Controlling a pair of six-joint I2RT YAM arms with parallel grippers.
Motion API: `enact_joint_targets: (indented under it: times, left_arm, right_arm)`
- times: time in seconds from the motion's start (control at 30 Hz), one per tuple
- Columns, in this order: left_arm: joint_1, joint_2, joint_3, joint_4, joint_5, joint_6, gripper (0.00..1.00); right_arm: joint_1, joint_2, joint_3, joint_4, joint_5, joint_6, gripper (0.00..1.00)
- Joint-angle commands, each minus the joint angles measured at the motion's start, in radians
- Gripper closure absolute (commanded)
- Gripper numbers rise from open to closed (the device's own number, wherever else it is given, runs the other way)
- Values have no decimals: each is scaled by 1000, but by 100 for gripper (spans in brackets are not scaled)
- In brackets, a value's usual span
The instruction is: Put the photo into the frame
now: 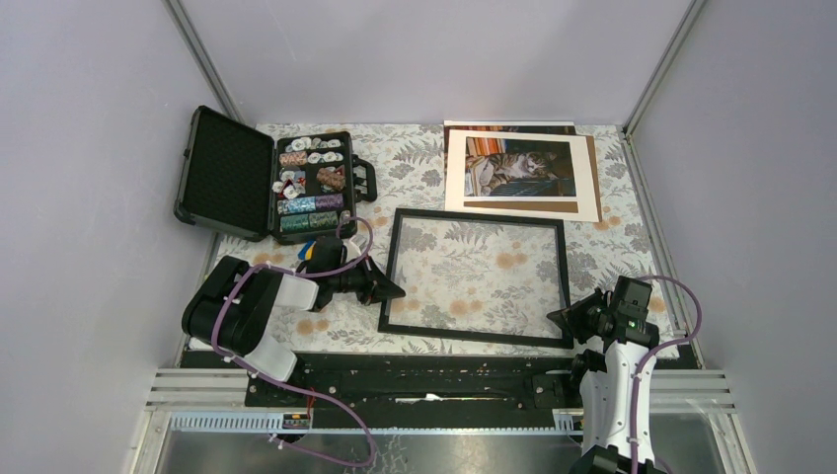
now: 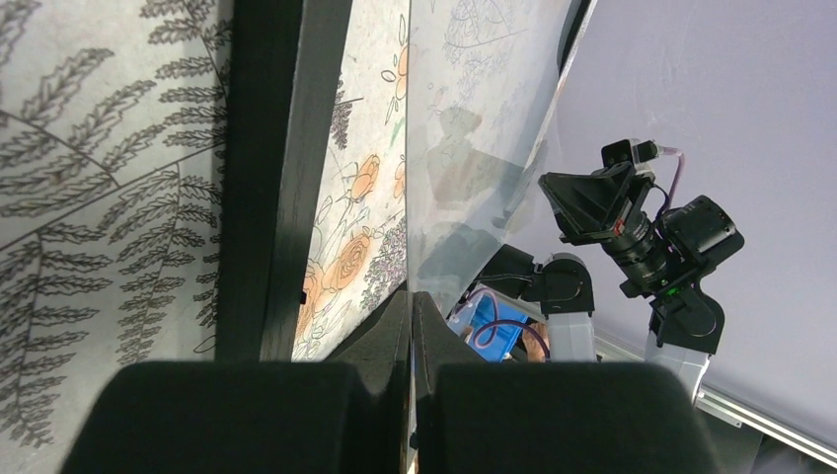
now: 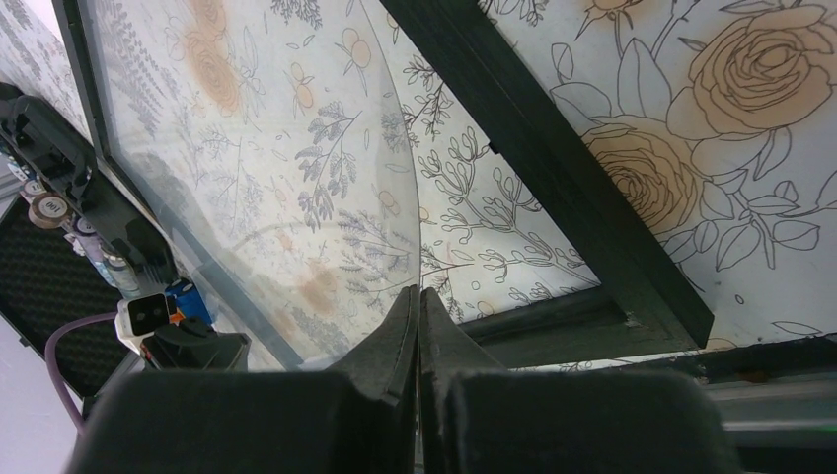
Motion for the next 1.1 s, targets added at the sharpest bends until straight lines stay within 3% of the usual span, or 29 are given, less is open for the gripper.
enact_joint_targets:
  times: [0.0,0.4,0.57,0.77,1.07]
  left_arm:
    - [5,-8,-11,53,-24,6,100]
    - [5,16,15,62,-30,10,99]
    - [5,14,18,46,-28,20,86]
    - [6,-36,24,-30,-41,56,79]
    - [6,-168,68,-273,-121,181,63]
  right_arm:
    - [4,3,9,38,76,-12,100]
    - [3,19,0,70,76,-14,100]
    - [4,25,-4,97,64,-3,100]
    - [4,48,0,123,38,-7,99]
    - [4,47,-19,158,27,19,99]
